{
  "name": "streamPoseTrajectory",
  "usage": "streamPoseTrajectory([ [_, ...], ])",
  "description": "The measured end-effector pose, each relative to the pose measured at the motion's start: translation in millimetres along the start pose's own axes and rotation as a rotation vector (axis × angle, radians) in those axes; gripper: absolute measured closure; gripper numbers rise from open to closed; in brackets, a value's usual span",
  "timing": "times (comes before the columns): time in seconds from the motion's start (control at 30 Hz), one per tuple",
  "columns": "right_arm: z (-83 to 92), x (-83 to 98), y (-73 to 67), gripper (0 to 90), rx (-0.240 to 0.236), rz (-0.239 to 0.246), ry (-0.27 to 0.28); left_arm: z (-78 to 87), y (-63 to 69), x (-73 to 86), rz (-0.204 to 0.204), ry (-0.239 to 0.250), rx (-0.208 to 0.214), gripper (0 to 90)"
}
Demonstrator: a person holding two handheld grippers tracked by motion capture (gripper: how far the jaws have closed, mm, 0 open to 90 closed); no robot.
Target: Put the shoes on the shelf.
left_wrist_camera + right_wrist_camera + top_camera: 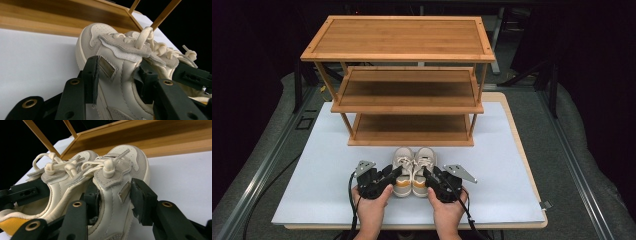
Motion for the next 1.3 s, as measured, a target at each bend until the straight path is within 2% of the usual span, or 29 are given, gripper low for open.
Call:
streamPoseTrajectory([
  [0.03, 1.1, -1.6, -0.2, 60.4, 0.010, 0.005, -0.003, 0.4, 0.6, -1.3, -0.002, 0.001, 0.000, 59.0],
  [0.07, 2.2, -2.6, -1.0, 60.4, 0.000, 0.007, -0.011, 1.1, 1.4, -3.7, -0.002, 0.007, -0.001, 59.0],
  [0.13, 1.8, -7.5, -2.8, 60.5, 0.000, 0.009, 0.013, 2.3, 2.3, -7.4, -0.003, 0.014, 0.002, 59.0],
  [0.17, 3.1, -9.7, -3.8, 60.4, 0.009, 0.014, 0.008, 3.1, 2.8, -9.2, -0.006, 0.017, 0.002, 59.0],
  [0.23, 5.3, -13.3, -6.1, 60.4, -0.002, 0.025, 0.004, 4.4, 4.1, -13.2, -0.005, 0.024, 0.004, 59.0],
  [0.4, 8.4, -23.4, -9.7, 60.4, 0.001, 0.027, 0.031, 7.4, 8.7, -23.2, -0.012, 0.031, 0.009, 59.0],
  [0.53, 12.6, -31.7, -12.8, 60.4, 0.001, 0.034, 0.027, 10.6, 12.9, -32.4, -0.018, 0.039, 0.008, 58.9],
  [0.63, 14.3, -39.4, -16.6, 60.4, 0.002, 0.033, 0.050, 14.0, 15.6, -38.8, -0.023, 0.045, 0.007, 59.0],
  [0.7, 17.6, -42.3, -18.8, 60.4, -0.008, 0.038, 0.036, 16.5, 17.4, -43.6, -0.027, 0.049, 0.009, 58.9],
  [0.77, 19.1, -47.2, -20.8, 60.4, 0.001, 0.034, 0.057, 19.3, 19.8, -48.6, -0.030, 0.054, 0.011, 58.9],
  [0.87, 22.6, -53.5, -24.0, 60.4, -0.011, 0.033, 0.071, 22.3, 23.0, -55.1, -0.037, 0.059, 0.012, 59.0],
  [1.3, 33.2, -78.1, -31.0, 60.4, -0.008, 0.046, 0.106, 29.1, 36.5, -80.2, -0.067, 0.092, 0.016, 58.9],
])
Point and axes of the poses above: each handheld gripper's, and its own axes: z roughly backward along the jaws, x roughly out of its underside, y roughly to its right, the point moved 7 cm from there along -z, roughly forward along the jaws, and after that the axes turned 6 degrees about x, right-handed, at the moved point
